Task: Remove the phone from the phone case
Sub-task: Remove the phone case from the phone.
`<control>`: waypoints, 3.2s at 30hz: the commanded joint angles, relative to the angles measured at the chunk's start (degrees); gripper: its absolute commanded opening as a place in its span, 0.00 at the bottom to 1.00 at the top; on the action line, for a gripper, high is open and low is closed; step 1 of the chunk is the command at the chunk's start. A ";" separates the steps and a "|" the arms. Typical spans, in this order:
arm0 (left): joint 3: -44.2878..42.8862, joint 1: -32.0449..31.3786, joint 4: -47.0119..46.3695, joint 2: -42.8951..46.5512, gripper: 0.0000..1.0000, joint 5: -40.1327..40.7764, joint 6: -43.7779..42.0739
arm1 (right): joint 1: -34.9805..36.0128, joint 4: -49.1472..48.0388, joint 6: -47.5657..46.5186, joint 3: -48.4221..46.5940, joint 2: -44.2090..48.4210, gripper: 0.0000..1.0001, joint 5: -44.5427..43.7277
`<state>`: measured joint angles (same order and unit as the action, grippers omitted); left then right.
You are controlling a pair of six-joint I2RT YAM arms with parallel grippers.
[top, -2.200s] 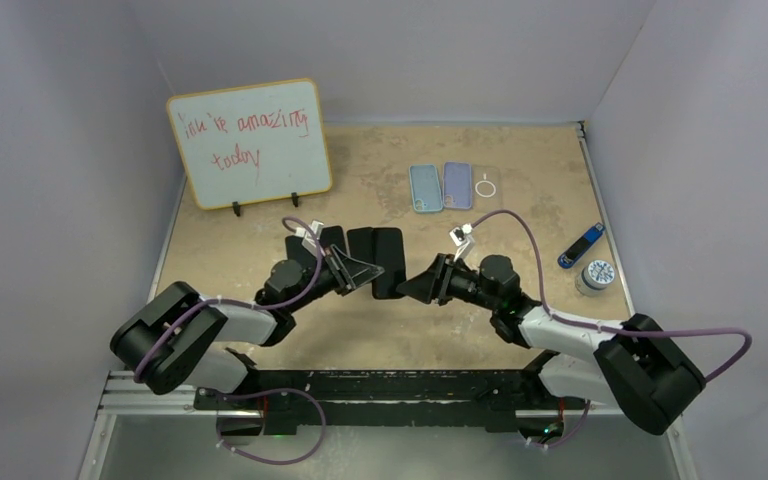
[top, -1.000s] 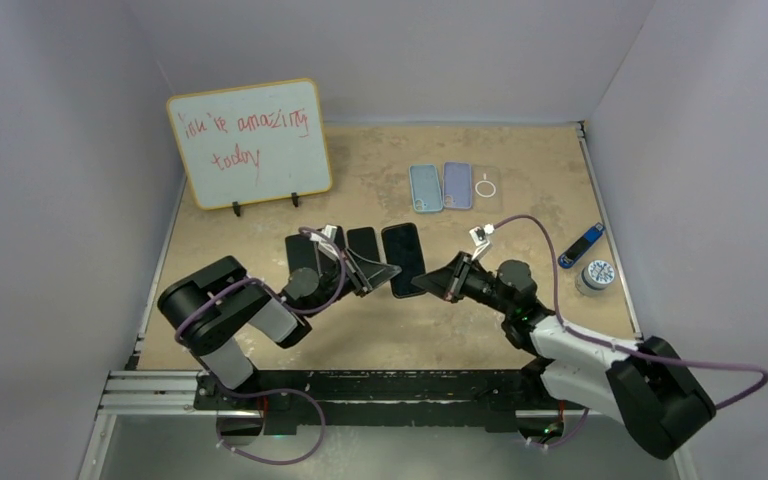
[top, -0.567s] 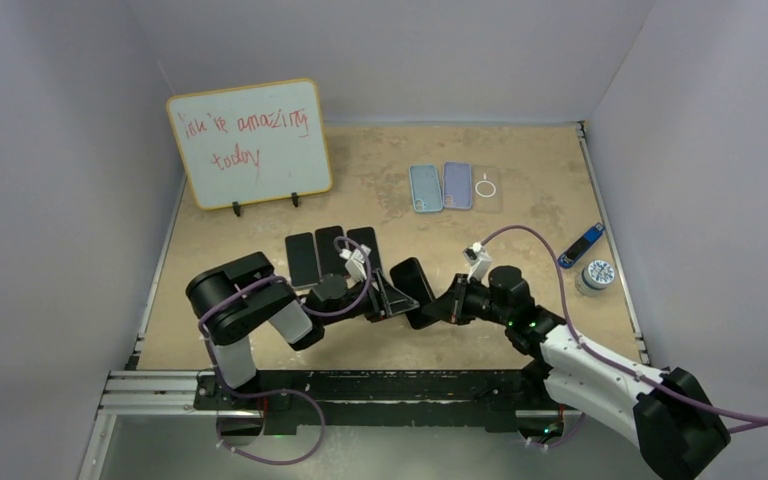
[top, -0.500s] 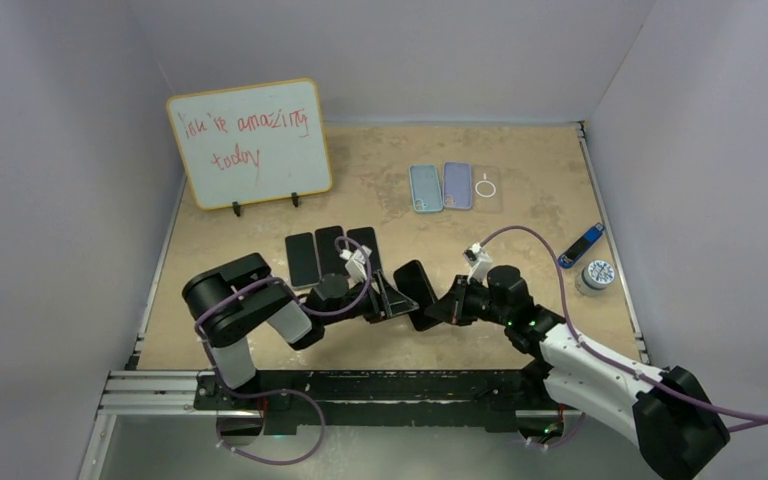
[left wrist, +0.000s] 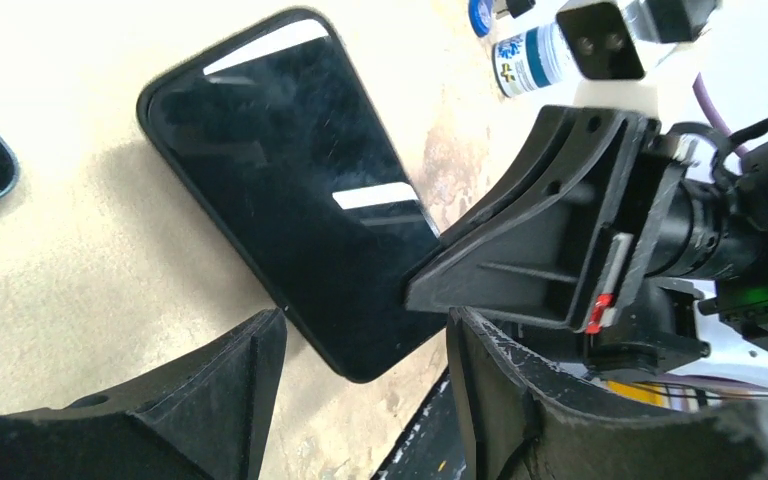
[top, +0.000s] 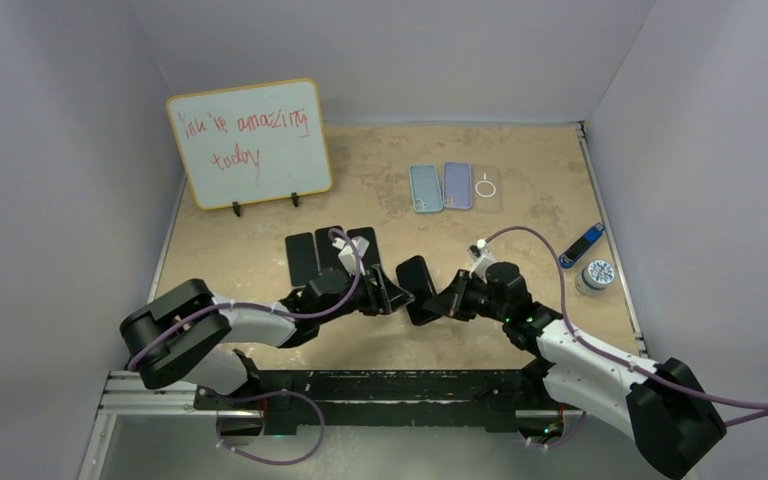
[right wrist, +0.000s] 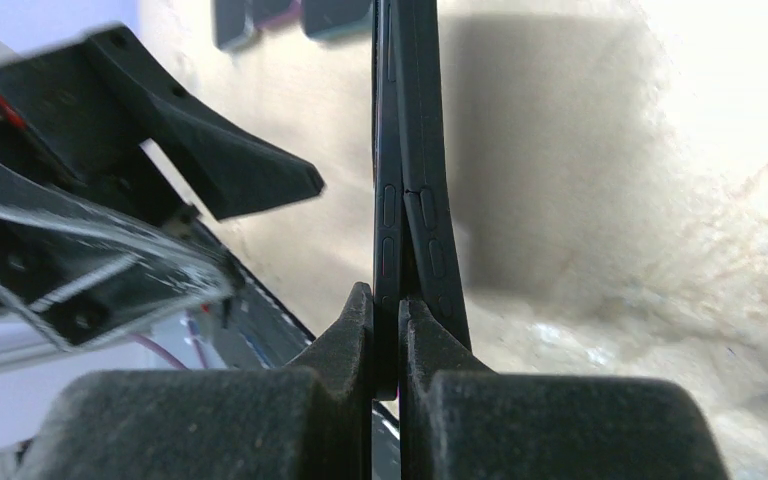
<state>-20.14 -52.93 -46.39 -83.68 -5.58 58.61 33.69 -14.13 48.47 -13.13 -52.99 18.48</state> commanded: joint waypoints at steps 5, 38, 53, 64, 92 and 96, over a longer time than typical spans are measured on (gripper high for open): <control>0.04 -2.17 7.14 7.44 0.61 8.26 -8.86 | -1.71 -18.21 14.99 0.00 1.13 0.00 -0.25; 1.77 -2.62 -2.18 4.54 0.54 7.01 -5.69 | -2.13 -25.40 26.06 6.78 9.04 0.00 -3.98; 2.91 -2.69 -3.65 6.59 0.58 5.23 -6.03 | -2.14 -23.64 24.75 6.88 9.75 0.00 -5.05; 2.42 -2.71 -4.69 4.95 0.58 4.56 -5.88 | -2.14 -23.49 24.90 6.54 10.18 0.00 -4.28; 0.85 -2.64 -4.78 -0.05 0.53 7.55 -5.45 | -2.10 -23.45 24.93 5.74 10.02 0.00 1.66; -1.36 -2.62 -3.88 -1.36 0.53 7.46 -5.26 | -2.15 -21.35 24.80 6.15 10.01 0.00 4.18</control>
<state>-17.65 -55.59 -48.40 -83.77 -0.49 52.93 31.27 -32.05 73.10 -6.07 -43.75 16.16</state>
